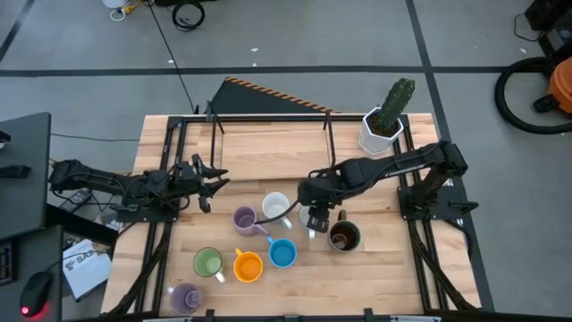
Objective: Place coffee mugs
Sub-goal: Put the blue patterned mug on the shelf
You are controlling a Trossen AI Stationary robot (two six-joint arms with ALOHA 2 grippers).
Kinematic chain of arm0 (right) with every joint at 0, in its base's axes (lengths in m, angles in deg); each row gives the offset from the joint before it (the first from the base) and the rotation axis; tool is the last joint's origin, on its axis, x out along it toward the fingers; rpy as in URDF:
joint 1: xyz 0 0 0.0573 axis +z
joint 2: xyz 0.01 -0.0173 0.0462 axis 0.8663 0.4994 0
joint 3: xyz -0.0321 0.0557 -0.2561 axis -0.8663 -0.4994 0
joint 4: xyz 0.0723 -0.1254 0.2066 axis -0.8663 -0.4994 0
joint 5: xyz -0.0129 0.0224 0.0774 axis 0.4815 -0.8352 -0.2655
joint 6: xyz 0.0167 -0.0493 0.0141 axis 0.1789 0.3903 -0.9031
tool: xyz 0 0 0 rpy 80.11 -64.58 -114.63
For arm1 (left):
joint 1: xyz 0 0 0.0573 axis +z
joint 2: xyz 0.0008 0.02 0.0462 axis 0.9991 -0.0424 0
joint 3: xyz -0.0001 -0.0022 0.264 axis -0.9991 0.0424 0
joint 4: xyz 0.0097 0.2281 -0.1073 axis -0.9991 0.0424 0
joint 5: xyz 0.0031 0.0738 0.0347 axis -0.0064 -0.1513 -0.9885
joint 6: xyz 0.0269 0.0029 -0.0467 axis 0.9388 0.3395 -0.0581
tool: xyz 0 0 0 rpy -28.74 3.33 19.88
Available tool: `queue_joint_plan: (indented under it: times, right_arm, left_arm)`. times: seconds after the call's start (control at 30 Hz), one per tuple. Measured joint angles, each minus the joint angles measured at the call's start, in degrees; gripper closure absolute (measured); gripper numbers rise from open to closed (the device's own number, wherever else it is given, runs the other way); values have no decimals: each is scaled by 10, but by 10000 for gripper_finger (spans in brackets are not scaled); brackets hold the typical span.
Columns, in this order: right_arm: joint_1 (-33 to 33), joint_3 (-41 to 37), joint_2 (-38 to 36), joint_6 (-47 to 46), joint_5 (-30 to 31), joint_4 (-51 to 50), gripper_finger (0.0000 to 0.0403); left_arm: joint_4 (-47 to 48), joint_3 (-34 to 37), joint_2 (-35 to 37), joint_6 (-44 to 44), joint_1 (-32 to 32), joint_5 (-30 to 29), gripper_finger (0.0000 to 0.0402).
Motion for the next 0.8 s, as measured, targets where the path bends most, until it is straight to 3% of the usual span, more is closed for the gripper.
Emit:
queue_joint_plan:
  times: [0.33,0.8]
  right_arm:
    - [28,-1,13,-61,-84,-67,199]
    - [160,-2,54,-160,-49,-86,215]
  left_arm:
    - [-31,0,0,81,0,-57,261]
    - [-146,0,0,239,0,-84,261]
